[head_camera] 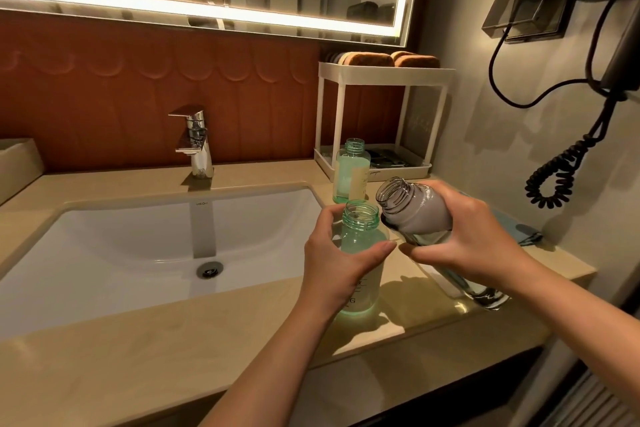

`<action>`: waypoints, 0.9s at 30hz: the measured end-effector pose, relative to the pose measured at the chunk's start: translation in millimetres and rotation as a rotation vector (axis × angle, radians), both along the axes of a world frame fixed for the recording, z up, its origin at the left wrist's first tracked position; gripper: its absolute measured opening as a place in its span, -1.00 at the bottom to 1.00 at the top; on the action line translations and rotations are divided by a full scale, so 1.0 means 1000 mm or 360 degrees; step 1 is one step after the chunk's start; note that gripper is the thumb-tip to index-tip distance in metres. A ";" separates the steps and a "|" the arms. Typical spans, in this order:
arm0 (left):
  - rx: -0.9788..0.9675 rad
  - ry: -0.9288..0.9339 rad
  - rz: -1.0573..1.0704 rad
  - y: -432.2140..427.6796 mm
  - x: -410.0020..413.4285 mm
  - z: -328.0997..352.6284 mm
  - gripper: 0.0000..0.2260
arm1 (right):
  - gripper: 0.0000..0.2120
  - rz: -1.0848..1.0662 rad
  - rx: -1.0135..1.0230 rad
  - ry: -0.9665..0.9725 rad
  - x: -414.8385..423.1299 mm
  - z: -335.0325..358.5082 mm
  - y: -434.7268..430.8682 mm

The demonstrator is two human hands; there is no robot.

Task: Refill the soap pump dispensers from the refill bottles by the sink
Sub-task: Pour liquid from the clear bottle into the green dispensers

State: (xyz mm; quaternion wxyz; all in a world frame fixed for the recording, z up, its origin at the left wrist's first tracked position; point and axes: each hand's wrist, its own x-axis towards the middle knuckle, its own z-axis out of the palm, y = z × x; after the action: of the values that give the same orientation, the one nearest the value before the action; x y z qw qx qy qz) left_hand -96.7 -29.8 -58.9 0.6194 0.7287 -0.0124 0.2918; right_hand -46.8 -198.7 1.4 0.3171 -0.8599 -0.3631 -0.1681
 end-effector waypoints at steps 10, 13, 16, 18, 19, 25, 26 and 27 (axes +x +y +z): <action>0.0013 -0.0029 -0.0016 0.000 -0.001 0.001 -0.43 | -0.29 -0.0044 -0.0072 -0.0031 0.000 0.002 0.000; 0.0018 -0.0035 -0.0012 0.000 -0.001 0.000 -0.42 | -0.29 -0.0056 -0.0103 -0.0048 -0.001 0.003 0.001; 0.0018 -0.0032 0.0003 -0.001 0.000 -0.001 -0.41 | -0.28 -0.0063 -0.0133 -0.0050 -0.001 0.005 0.000; 0.0007 -0.0032 0.0013 -0.001 0.000 -0.001 -0.41 | -0.28 -0.0065 -0.0159 -0.0061 -0.001 0.006 0.000; 0.0007 -0.0031 0.0017 -0.001 0.001 -0.001 -0.41 | -0.29 -0.0071 -0.0168 -0.0070 0.000 0.007 -0.001; 0.0011 -0.0020 0.0018 -0.002 0.000 -0.002 -0.41 | -0.30 -0.0085 -0.0251 -0.0121 -0.001 0.011 -0.002; 0.0011 -0.0020 0.0018 -0.002 0.000 -0.001 -0.41 | -0.30 -0.0082 -0.0260 -0.0124 -0.001 0.012 -0.002; 0.0012 -0.0018 0.0017 -0.002 0.001 -0.001 -0.41 | -0.30 -0.0080 -0.0267 -0.0122 -0.002 0.013 -0.002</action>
State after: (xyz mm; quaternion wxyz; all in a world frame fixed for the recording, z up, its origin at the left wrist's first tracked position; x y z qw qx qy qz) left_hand -96.0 -31.5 -60.2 0.6151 0.7294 -0.0132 0.2991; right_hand -48.4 -200.4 14.0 0.2254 -0.8852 -0.3661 -0.1778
